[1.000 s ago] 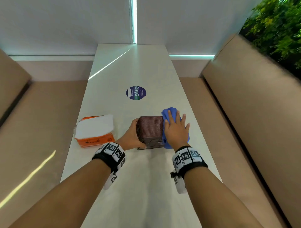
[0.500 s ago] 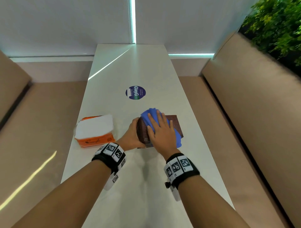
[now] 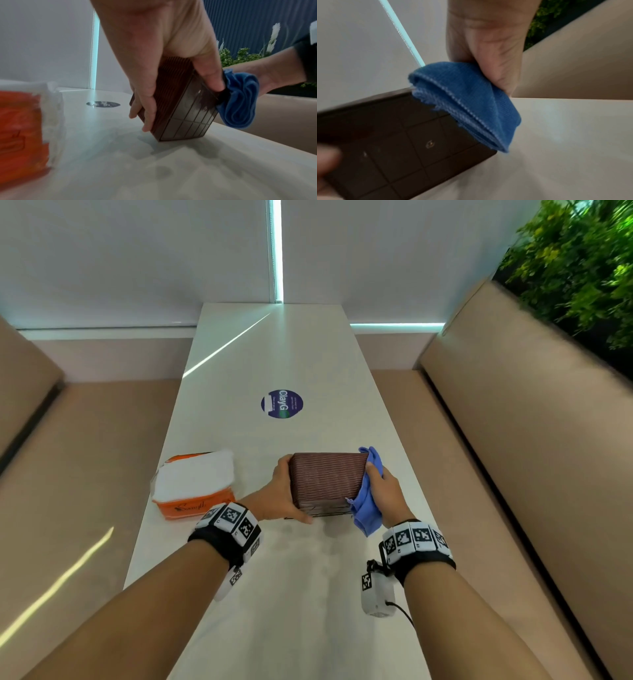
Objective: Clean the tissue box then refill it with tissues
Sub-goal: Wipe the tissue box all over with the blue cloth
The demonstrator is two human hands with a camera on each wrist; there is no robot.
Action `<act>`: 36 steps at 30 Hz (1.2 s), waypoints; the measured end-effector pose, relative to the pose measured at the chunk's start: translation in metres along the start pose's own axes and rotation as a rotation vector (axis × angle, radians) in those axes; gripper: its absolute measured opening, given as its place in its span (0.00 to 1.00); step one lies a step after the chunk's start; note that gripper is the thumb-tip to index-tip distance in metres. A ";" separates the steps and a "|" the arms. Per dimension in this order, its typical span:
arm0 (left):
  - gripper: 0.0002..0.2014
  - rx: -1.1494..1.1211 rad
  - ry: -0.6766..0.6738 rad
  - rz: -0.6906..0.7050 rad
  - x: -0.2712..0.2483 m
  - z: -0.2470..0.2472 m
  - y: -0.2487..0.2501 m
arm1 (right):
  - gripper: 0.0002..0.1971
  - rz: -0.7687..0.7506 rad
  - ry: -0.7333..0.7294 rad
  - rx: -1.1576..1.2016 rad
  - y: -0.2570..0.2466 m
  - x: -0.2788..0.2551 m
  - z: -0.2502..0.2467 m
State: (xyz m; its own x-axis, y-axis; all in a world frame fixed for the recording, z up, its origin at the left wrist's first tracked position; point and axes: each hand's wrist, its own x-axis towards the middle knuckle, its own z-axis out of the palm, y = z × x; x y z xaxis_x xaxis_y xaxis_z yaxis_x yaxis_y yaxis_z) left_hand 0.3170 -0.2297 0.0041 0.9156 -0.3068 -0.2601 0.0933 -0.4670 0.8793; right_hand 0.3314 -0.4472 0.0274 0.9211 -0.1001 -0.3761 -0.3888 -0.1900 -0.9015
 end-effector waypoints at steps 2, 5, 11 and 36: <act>0.69 0.032 -0.020 -0.030 -0.001 -0.003 0.008 | 0.19 -0.001 0.027 0.004 0.002 -0.002 0.000; 0.70 0.079 -0.051 -0.075 -0.002 -0.007 0.018 | 0.18 0.000 0.060 0.010 0.006 -0.006 0.001; 0.65 0.185 -0.094 -0.169 -0.004 -0.019 0.038 | 0.18 -0.039 0.103 0.015 -0.001 -0.008 0.000; 0.52 0.342 0.289 0.048 -0.006 0.006 0.034 | 0.25 -0.400 0.235 -0.308 -0.039 -0.057 0.054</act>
State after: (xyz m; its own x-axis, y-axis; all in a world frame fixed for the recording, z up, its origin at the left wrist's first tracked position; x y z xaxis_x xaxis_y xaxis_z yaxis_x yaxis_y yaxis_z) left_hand 0.3124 -0.2490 0.0331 0.9920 -0.1129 -0.0571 -0.0420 -0.7199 0.6928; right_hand 0.2953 -0.3811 0.0725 0.9827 -0.1704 0.0720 -0.0302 -0.5315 -0.8465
